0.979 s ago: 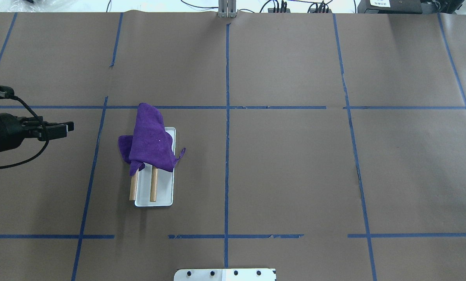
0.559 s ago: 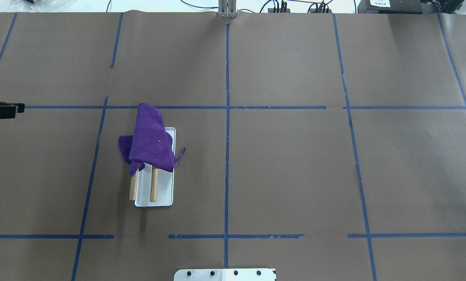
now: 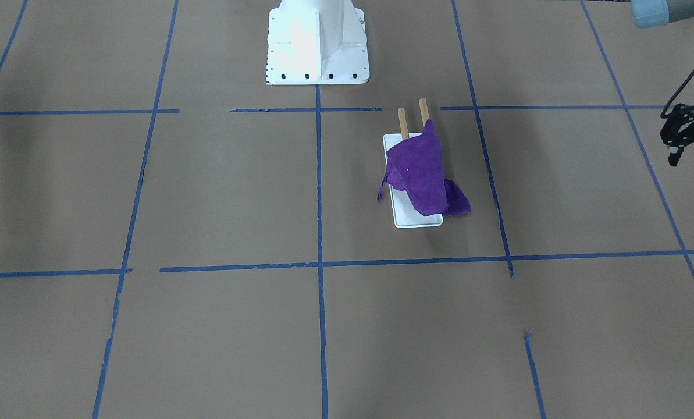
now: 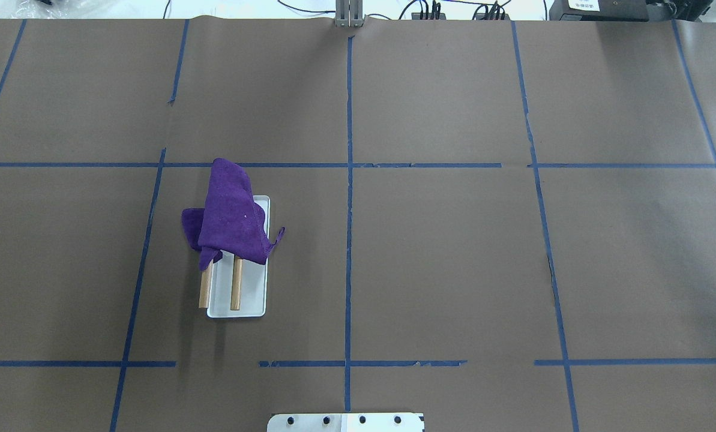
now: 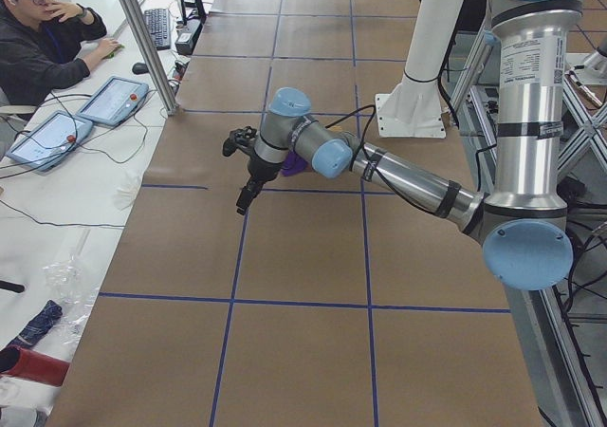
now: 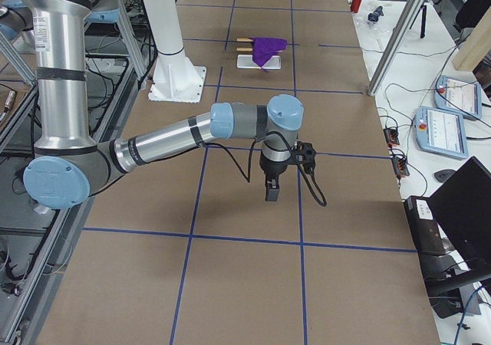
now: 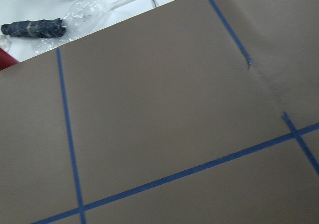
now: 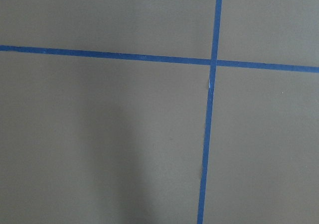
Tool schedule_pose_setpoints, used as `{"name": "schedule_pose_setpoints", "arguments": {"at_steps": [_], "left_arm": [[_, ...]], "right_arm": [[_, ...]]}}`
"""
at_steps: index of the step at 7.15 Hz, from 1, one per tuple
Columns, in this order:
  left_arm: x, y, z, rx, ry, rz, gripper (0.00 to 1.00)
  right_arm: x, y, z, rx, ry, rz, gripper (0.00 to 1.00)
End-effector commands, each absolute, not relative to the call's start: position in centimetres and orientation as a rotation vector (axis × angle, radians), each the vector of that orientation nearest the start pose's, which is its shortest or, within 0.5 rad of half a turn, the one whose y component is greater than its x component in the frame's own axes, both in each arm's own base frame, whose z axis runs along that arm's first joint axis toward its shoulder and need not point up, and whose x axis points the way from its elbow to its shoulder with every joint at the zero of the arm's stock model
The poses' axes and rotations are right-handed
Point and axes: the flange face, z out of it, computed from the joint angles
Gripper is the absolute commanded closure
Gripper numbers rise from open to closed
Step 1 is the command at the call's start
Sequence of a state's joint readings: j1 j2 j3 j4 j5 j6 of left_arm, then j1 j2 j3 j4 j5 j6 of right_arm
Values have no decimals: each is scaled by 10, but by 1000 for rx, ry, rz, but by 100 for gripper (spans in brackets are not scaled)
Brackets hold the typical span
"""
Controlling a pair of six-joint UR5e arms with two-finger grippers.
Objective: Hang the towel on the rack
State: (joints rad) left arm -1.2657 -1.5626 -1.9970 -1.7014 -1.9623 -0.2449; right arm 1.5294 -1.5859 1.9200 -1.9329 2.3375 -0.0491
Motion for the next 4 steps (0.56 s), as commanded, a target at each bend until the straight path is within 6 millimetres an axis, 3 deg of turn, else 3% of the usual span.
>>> {"name": "schedule_pose_setpoints", "arguments": {"at_steps": [1,2,3,4], "left_arm": [[-23,-517,510,299,610,247,0],[-56,-515,556,276,683,292,0],[-71,-513,588,220,702,242,0],[-72,-511,614,145,716,155,0]], "right_arm": [[58,-462,552,-37,-810,-60,0],[68,-463,565,-38,-845,-62,0],[78,-461,584,-39,-880,-67,0],[85,-460,595,-51,-886,-49,0]]}}
